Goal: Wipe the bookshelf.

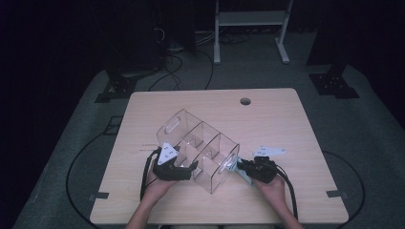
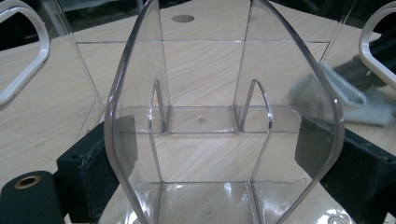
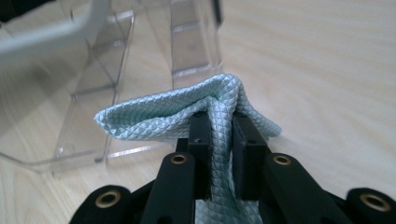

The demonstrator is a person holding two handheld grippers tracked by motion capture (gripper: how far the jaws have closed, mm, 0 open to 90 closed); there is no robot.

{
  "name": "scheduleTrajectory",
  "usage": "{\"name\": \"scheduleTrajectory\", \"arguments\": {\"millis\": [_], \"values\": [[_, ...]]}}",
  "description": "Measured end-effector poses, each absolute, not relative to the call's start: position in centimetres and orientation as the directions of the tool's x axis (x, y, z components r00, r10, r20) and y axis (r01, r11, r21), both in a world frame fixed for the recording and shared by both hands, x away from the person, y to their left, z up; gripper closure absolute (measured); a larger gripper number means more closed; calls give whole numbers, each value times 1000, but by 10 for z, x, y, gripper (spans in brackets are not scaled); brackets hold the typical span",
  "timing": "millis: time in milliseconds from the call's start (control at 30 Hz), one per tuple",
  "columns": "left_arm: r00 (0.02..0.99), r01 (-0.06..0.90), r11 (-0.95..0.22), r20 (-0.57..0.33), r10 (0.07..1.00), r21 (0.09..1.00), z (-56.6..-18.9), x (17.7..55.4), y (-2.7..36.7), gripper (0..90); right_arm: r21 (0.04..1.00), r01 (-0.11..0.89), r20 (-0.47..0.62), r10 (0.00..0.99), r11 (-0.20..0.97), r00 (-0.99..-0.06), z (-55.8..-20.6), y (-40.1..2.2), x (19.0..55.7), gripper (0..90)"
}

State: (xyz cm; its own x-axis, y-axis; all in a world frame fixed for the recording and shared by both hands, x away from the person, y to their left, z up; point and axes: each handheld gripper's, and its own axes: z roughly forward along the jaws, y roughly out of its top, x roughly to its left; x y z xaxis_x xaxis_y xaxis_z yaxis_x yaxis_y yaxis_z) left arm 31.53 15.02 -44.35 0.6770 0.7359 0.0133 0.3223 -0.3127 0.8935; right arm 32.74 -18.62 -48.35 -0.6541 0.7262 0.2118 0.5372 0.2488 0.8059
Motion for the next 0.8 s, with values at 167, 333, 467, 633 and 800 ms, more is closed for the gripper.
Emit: {"name": "scheduleTrajectory", "arguments": {"millis": [167, 333, 467, 633, 800], "values": [[679, 317, -314, 17, 734, 895, -444, 316, 149, 84, 794, 557, 230, 730, 242, -644, -492, -187, 328, 793], [678, 320, -308, 9, 735, 896, -444, 316, 150, 84, 812, 534, 219, 726, 234, -652, -482, -188, 327, 793], [678, 318, -311, 15, 734, 896, -444, 316, 149, 84, 823, 525, 229, 722, 215, -653, -480, -190, 326, 793], [679, 317, -307, 11, 734, 897, -445, 316, 149, 84, 844, 506, 245, 714, 175, -656, -468, -195, 323, 794], [678, 317, -311, 15, 735, 896, -444, 315, 148, 84, 888, 439, 218, 715, 137, -665, -431, -202, 322, 794]]}}
